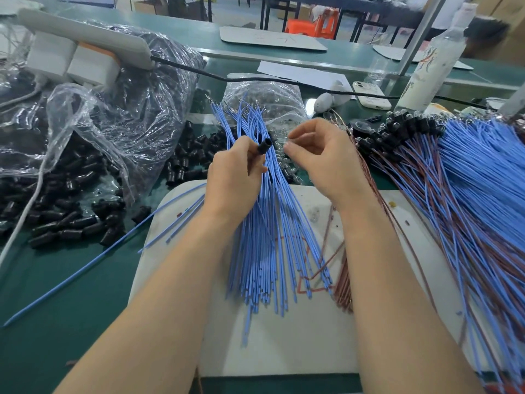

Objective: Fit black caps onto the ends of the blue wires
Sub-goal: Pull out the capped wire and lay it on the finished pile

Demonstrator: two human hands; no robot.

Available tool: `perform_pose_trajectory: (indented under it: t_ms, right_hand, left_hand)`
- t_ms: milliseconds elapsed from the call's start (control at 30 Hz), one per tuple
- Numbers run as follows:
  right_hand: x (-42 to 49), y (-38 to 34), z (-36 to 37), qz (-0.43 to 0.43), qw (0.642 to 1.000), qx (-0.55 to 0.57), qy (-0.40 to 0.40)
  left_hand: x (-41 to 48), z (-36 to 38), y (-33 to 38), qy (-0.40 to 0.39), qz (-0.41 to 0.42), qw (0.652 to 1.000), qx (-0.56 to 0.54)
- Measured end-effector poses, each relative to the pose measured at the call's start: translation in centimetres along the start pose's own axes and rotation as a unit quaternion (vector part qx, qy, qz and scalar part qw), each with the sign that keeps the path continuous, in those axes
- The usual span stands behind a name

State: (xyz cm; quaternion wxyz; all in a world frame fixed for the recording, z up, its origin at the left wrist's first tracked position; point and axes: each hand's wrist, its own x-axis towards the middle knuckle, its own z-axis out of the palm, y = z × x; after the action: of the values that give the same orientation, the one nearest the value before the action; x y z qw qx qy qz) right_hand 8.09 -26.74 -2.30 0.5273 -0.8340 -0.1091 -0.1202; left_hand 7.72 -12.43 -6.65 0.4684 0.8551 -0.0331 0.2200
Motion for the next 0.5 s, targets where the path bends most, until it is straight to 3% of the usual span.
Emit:
perform_pose_trajectory:
  t_ms: [500]
  right_hand:
    - [-0.6, -2.3, -0.1, -0.078, 0.997, -0.022, -0.001]
  left_hand:
    - [0.1, 0.0, 0.3, 0.017, 0.011, 0.998, -0.052]
